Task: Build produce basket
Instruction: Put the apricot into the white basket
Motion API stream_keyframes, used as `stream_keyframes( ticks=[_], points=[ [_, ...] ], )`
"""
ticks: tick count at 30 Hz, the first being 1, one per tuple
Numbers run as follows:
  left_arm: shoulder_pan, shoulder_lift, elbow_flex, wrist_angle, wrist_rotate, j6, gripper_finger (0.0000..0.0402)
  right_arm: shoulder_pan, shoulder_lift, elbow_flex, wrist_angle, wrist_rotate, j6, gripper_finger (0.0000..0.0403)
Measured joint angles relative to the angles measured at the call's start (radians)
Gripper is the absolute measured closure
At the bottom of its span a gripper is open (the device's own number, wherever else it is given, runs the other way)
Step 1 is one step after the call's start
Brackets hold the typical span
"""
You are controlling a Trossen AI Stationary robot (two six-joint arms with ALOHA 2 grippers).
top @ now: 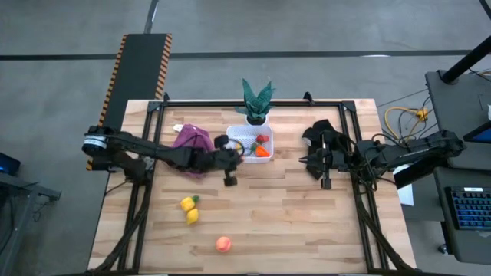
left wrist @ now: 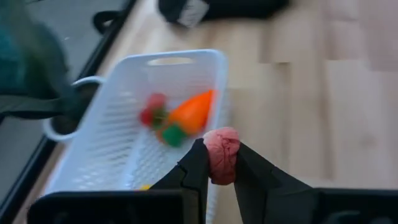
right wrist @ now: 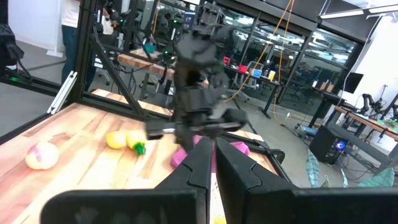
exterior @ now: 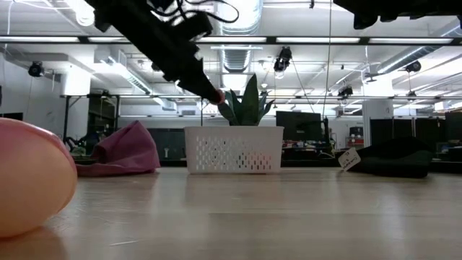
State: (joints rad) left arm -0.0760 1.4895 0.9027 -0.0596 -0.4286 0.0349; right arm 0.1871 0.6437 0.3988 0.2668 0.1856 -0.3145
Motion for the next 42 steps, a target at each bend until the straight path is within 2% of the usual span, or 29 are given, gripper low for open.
stream_keyframes(
  ticks=[9, 15, 42],
  points=[
    [0.154, 0.021, 0.011, -0.002, 0.0, -0.003, 0.0367, 0.0, 0.0, 0.0, 0.0, 0.0, 0.0, 0.039],
    [0.219, 0.053, 0.011, -0.002, 0.0, -0.003, 0.0367, 0.0, 0.0, 0.0, -0.001, 0.0, 0.0, 0.039],
    [0.298, 0.061, 0.008, 0.055, 0.004, 0.006, 0.0352, 0.0, 0.0, 0.0, -0.001, 0.0, 0.0, 0.039]
  ],
)
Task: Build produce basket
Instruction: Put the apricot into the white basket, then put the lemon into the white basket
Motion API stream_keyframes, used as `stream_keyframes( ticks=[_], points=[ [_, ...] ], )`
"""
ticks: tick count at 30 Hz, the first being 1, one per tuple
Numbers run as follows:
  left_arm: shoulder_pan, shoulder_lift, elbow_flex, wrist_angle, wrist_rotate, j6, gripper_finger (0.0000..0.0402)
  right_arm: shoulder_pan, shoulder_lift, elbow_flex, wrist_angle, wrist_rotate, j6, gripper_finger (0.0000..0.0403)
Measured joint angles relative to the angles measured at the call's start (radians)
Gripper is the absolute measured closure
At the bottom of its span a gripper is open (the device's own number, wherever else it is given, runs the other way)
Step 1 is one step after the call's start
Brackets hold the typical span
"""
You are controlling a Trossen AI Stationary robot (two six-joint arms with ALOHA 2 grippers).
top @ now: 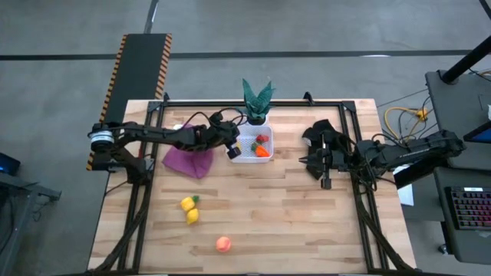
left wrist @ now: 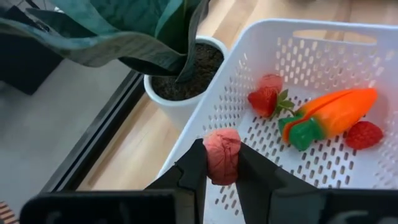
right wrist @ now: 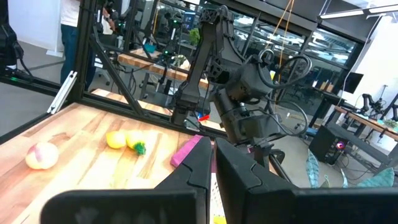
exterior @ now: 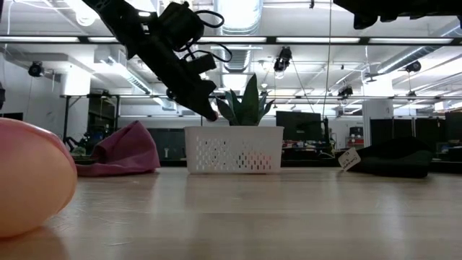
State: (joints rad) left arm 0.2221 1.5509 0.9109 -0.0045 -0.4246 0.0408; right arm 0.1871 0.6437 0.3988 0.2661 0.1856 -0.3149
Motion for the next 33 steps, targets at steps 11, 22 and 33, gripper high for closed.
stream_keyframes(
  ticks=[11, 22, 33],
  points=[
    [0.003, 0.0, -0.001, -0.004, 0.053, 0.002, 0.0284, 0.0, 0.0, 0.0, 0.0, 0.0, 0.0, 0.039],
    [-0.021, -0.023, 0.014, -0.044, 0.053, 0.026, 0.0178, 0.0, 0.0, 0.0, 0.0, 0.0, 0.0, 0.039],
    [-0.236, -0.21, 0.059, -0.306, 0.056, -0.088, 0.0176, 0.0, -0.002, -0.001, -0.025, 0.01, -0.002, 0.039]
  ],
)
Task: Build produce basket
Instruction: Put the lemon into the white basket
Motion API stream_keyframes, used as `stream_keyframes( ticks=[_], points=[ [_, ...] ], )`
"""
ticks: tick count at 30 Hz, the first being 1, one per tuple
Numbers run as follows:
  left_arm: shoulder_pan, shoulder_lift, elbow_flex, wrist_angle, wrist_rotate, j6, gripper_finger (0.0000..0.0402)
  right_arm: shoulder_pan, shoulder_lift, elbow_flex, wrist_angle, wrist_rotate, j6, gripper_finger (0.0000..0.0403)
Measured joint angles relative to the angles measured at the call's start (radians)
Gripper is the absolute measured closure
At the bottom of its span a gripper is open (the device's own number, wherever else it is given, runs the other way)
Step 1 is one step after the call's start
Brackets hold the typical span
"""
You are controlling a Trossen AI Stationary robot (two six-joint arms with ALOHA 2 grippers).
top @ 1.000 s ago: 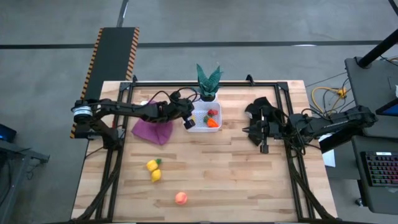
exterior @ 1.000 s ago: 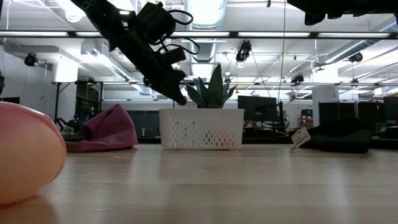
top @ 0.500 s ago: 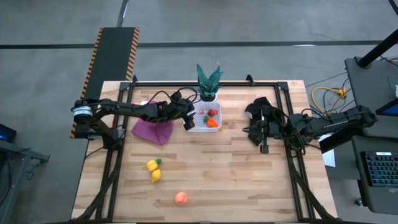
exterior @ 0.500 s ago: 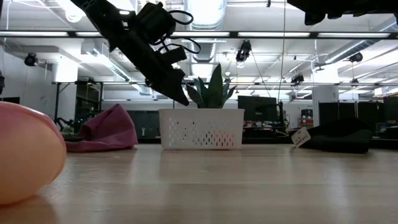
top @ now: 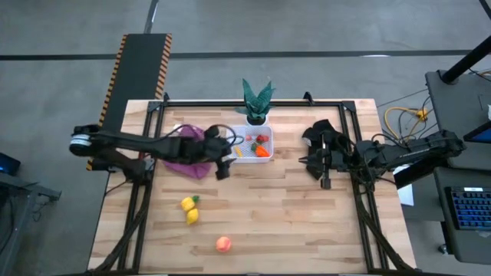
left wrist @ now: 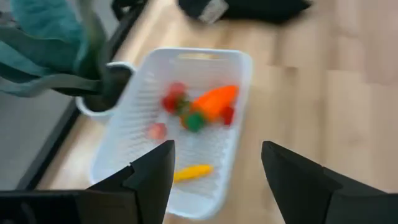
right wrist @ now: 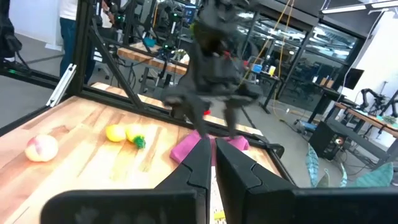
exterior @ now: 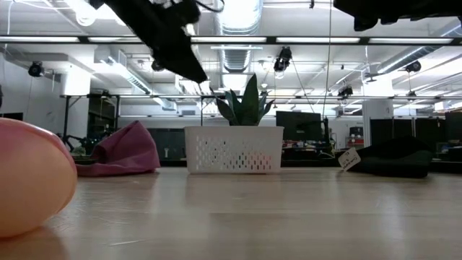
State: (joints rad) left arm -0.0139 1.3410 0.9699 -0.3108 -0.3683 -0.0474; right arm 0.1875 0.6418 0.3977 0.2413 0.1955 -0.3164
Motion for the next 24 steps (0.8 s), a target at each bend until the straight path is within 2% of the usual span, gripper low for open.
stream_keyframes(
  ticks=[5, 11, 14, 16, 24],
  points=[
    [-0.107, -0.075, 0.0, -0.205, -0.003, -0.203, 0.0176, 0.0, 0.0, 0.0, 0.002, 0.016, -0.003, 0.039],
    [-0.209, -0.116, -0.002, -0.506, 0.002, -0.552, 0.0176, 0.0, 0.0, 0.0, 0.002, 0.016, -0.01, 0.039],
    [-0.241, -0.127, -0.006, -0.602, 0.023, -0.715, 0.0176, 0.0, 0.0, 0.0, 0.002, 0.016, -0.01, 0.039],
    [-0.256, -0.133, -0.01, -0.629, 0.052, -0.757, 0.0176, 0.0, 0.0, 0.0, 0.004, 0.016, -0.01, 0.039],
    [-0.31, -0.11, -0.003, -0.609, 0.118, -0.757, 0.0175, 0.0, 0.0, 0.0, 0.004, 0.016, -0.009, 0.039]
  ],
)
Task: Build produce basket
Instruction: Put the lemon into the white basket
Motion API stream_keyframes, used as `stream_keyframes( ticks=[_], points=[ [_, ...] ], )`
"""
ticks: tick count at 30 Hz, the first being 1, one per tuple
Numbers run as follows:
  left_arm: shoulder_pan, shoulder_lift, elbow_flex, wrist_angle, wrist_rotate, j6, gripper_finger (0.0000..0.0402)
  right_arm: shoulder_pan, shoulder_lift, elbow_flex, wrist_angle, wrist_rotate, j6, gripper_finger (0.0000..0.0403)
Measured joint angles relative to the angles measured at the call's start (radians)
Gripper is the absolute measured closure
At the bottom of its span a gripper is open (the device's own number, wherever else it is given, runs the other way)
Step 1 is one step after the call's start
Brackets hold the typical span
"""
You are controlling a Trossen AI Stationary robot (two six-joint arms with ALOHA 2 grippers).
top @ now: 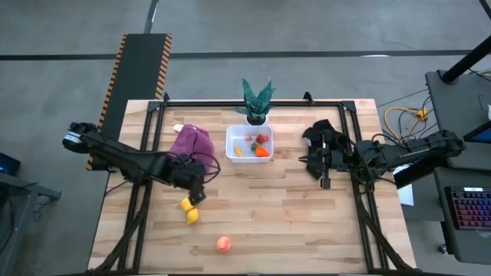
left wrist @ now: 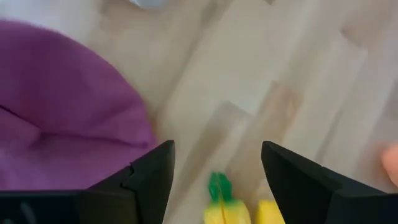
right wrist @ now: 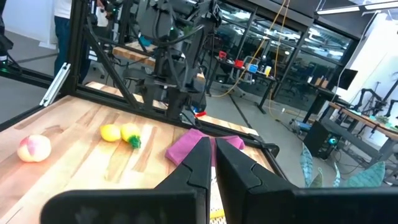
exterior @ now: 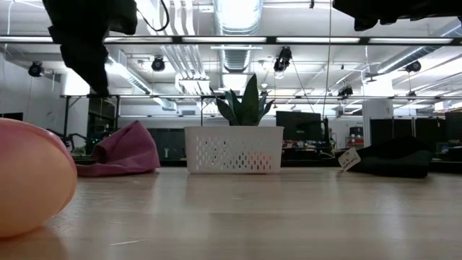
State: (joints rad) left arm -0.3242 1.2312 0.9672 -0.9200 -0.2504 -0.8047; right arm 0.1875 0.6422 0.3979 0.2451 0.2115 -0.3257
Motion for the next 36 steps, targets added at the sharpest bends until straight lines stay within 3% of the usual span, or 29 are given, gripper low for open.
stream_keyframes(
  ticks=[7, 18, 36],
  points=[
    [-0.017, 0.026, -0.004, -0.005, 0.186, -0.076, 0.0175, 0.0, 0.0, 0.0, -0.002, 0.0, 0.016, 0.039],
    [-0.032, 0.056, -0.009, -0.024, 0.282, -0.294, 0.0175, 0.0, 0.0, 0.0, -0.002, 0.0, 0.018, 0.039],
    [-0.038, 0.128, 0.009, -0.058, 0.347, -0.21, 0.0175, 0.0, 0.0, 0.0, 0.002, 0.0, 0.011, 0.039]
  ],
)
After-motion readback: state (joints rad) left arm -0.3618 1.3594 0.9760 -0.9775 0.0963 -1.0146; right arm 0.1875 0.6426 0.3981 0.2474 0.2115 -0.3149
